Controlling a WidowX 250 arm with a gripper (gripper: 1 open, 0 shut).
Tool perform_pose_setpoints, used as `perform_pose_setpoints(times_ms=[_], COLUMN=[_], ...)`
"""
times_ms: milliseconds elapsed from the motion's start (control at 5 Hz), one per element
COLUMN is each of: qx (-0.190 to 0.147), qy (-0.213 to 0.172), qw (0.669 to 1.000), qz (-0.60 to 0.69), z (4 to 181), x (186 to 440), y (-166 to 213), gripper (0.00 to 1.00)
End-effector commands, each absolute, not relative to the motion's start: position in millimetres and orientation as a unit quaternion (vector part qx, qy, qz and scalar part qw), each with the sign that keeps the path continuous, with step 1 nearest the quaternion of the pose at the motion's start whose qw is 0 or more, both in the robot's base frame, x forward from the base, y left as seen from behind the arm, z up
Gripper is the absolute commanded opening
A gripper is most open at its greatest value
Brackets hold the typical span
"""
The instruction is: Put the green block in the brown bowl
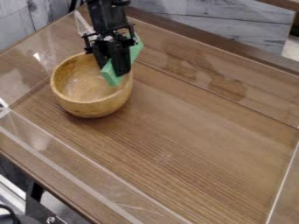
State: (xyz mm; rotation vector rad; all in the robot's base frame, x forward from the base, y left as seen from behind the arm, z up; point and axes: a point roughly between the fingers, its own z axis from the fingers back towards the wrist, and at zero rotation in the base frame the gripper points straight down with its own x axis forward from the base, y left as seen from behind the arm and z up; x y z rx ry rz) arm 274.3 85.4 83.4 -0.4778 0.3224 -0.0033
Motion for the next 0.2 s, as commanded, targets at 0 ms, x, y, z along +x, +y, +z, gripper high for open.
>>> perform_pose_setpoints(times_ms=[0], qx=[-0.229], qy=[0.128], qw=[0.965], qz=[-0.008], z=[98.3], x=[283.0], y=[91.7], gripper=[0.00])
